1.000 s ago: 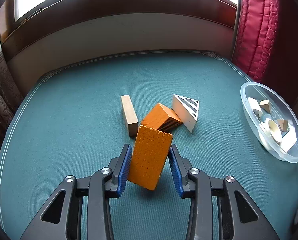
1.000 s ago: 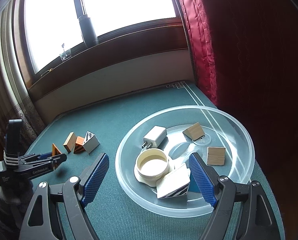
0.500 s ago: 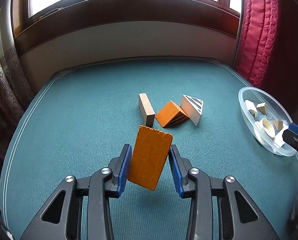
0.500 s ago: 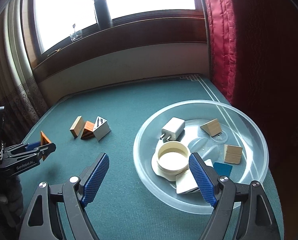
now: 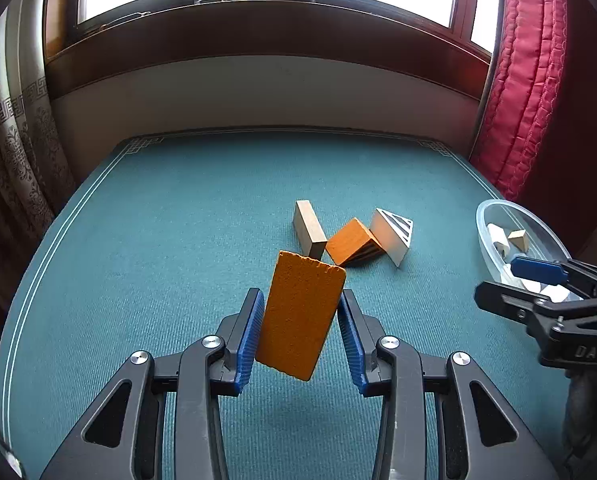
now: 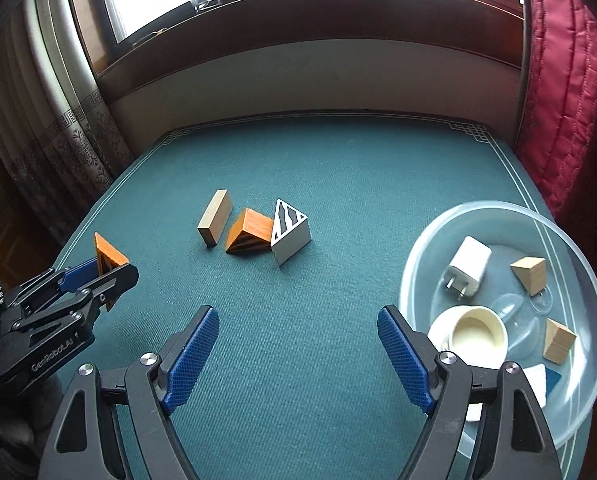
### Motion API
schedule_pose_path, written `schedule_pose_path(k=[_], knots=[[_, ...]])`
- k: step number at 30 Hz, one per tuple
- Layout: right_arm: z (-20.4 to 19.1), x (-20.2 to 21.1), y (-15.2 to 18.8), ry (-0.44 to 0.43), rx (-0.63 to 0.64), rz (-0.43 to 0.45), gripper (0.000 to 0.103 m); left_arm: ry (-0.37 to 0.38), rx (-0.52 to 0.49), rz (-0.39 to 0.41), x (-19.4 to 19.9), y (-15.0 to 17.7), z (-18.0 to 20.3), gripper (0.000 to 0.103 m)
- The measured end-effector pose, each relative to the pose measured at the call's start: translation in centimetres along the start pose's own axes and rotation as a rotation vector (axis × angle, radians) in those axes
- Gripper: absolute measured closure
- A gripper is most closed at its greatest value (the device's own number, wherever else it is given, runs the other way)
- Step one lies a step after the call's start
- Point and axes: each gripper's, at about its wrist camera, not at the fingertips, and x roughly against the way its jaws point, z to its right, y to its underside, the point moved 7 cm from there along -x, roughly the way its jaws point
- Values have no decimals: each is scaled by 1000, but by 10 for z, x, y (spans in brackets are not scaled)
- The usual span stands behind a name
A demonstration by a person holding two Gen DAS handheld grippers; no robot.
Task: Organize rigid objects
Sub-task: 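Move the right gripper to the other striped triangle block while the left holds the orange block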
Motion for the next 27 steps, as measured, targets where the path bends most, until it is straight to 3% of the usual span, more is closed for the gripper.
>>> schedule_pose_path(k=[8, 17, 27], knots=[[-8, -48, -22, 4, -37, -30, 35, 2, 32, 0, 3, -1, -9, 64], [-13, -73, -37, 16, -34, -39, 47, 5, 48, -12, 1, 1, -11, 64], [-5, -92, -36, 21, -47, -61, 75, 0, 52, -25, -3, 3, -11, 64]])
